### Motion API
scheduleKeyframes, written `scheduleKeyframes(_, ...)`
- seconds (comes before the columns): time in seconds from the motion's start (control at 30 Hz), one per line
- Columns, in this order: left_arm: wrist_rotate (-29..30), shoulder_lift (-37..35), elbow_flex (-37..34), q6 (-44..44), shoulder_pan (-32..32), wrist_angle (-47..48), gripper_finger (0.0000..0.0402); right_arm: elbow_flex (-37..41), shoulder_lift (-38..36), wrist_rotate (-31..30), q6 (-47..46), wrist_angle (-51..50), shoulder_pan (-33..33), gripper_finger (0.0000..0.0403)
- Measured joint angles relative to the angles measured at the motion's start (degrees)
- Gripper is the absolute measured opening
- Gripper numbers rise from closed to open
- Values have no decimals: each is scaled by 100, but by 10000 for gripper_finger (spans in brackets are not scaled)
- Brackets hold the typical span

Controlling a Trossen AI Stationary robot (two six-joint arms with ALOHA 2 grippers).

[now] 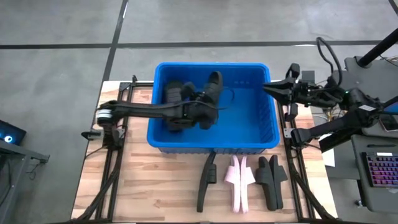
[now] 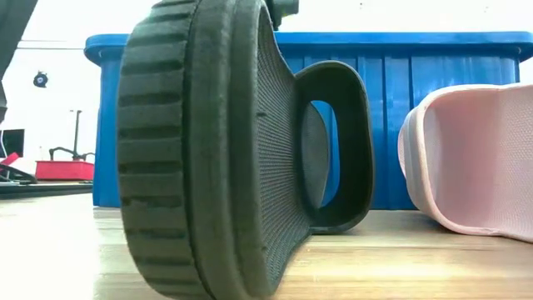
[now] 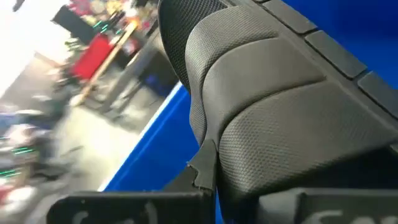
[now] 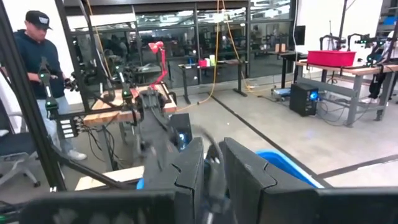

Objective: Pick and place slides into bin
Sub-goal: Put the black slide into the blue bin

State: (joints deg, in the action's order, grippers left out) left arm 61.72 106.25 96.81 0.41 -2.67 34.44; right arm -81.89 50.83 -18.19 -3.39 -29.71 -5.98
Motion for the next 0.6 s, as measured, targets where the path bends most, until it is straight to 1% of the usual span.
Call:
scheduleKeyframes(0.13, -24, 555, 525, -271, -223, 1219, 1, 0, -62, 1, 8, -210, 0, 54)
scheduleKeyframes(0.27, -502, 1035, 1026, -776, -378, 2348, 1, 0, -58, 5, 166, -344, 0, 54)
scheduleKeyframes(0.43, -1134, 1397, 1439, -1478, -547, 3105, 1, 0, -44, 8, 340, -437, 0, 54)
scheduleKeyframes(0.53, -1210, 1557, 1524, -1783, -650, 3462, 1, 0, -42, 8, 393, -442, 0, 54)
scheduleKeyframes(0.6, -1227, 1626, 1519, -1809, -716, 3545, 1, 0, -48, 8, 345, -442, 0, 54)
